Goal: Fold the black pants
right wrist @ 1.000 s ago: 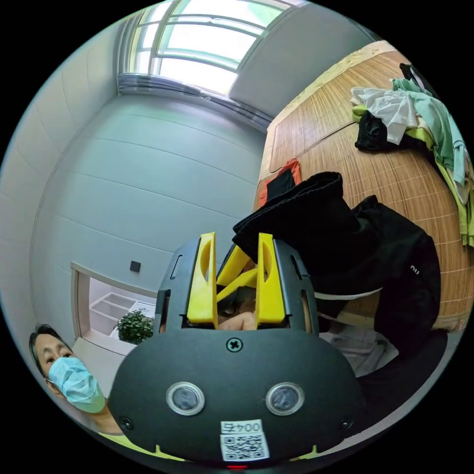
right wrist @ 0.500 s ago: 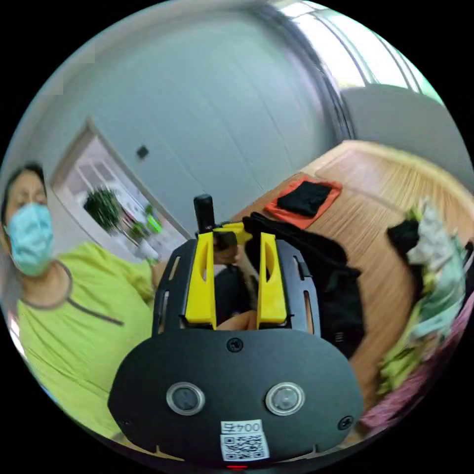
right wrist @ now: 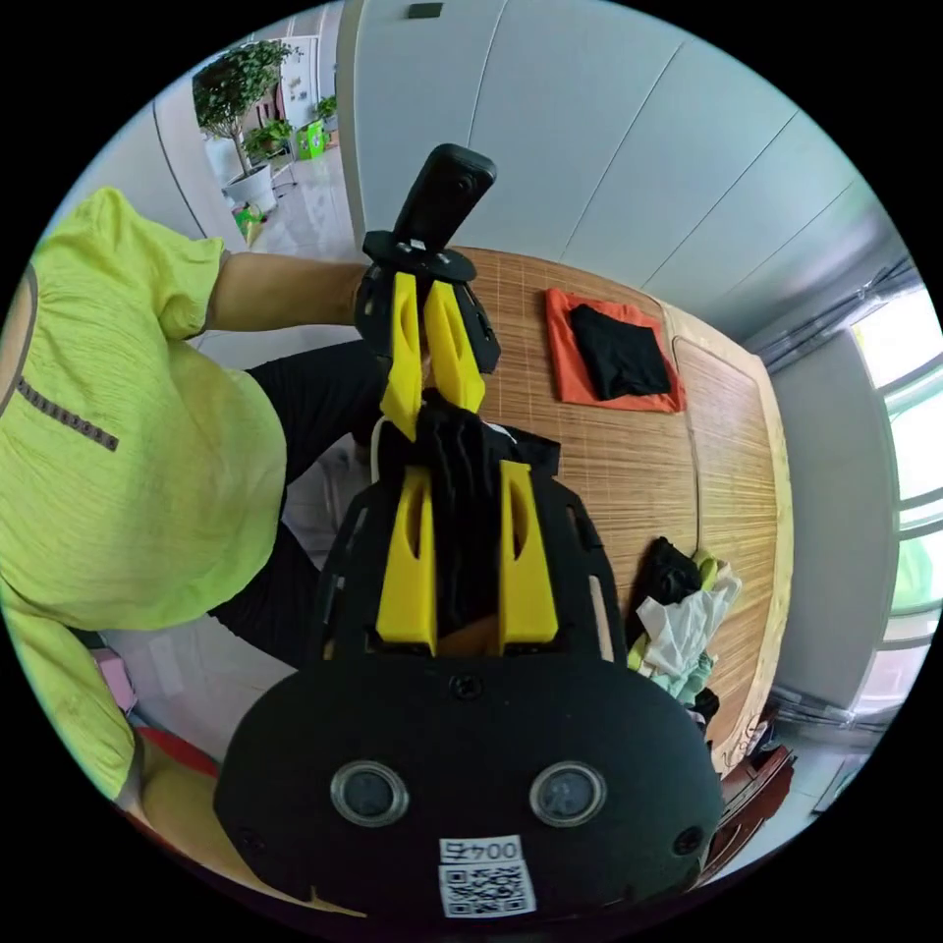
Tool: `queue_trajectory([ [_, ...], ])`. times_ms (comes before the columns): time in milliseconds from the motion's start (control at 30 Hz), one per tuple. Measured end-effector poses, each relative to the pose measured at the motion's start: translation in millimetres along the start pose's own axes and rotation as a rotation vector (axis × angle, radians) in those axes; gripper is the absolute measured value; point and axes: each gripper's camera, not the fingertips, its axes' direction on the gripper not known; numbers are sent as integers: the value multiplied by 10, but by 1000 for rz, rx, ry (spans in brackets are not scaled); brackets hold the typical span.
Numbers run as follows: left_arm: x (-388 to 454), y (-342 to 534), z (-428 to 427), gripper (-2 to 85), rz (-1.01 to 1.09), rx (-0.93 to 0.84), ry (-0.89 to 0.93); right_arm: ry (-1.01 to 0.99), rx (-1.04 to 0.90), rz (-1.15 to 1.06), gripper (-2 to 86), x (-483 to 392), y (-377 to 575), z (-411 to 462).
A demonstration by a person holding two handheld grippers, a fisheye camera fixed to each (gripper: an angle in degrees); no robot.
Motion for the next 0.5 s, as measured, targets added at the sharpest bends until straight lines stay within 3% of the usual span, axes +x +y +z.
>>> queue_trajectory([
  [100, -1, 11, -48, 41, -8, 71, -41, 17, 8, 18, 64, 32, -92, -92],
  [233, 44, 43, -282, 68, -16, 175, -186, 230, -94, 18, 61, 72, -162, -490],
  [400, 168, 105, -257, 132, 29, 40, -401, 406, -163, 25, 58, 242, -155, -1383],
  [500, 210, 196, -174, 151, 27, 3, -431, 493, -212, 10, 56, 295, -147, -1923],
])
